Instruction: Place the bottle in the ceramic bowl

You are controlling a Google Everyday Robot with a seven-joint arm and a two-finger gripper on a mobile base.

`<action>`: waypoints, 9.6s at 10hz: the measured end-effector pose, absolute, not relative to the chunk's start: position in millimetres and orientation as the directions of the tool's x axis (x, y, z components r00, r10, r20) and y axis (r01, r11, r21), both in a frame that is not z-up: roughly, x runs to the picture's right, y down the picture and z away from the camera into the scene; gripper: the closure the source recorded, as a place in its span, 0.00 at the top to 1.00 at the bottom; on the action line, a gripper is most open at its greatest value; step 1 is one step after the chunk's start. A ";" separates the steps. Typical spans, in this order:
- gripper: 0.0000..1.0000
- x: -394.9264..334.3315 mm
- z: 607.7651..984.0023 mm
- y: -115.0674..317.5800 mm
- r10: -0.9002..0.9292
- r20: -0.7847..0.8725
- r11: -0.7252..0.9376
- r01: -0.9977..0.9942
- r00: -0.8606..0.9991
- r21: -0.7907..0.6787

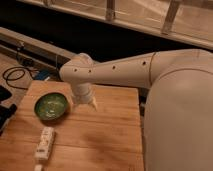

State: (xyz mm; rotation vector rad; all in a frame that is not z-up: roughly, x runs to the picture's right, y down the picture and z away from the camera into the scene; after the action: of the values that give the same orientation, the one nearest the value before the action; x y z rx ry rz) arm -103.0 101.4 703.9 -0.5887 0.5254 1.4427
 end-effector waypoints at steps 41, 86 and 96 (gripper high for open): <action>0.65 -280.5 716.5 202.9 0.675 -0.695 0.025 -0.949 0.247 -0.313; 0.04 -338.7 764.6 46.5 0.839 -0.423 0.061 -0.832 0.342 -0.552; 0.01 -339.5 764.3 47.4 0.838 -0.423 0.062 -0.831 0.344 -0.553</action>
State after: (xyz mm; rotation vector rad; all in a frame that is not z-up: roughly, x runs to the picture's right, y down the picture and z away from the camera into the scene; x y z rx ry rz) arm -339.5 47.4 764.3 -0.8274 -0.0103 1.2616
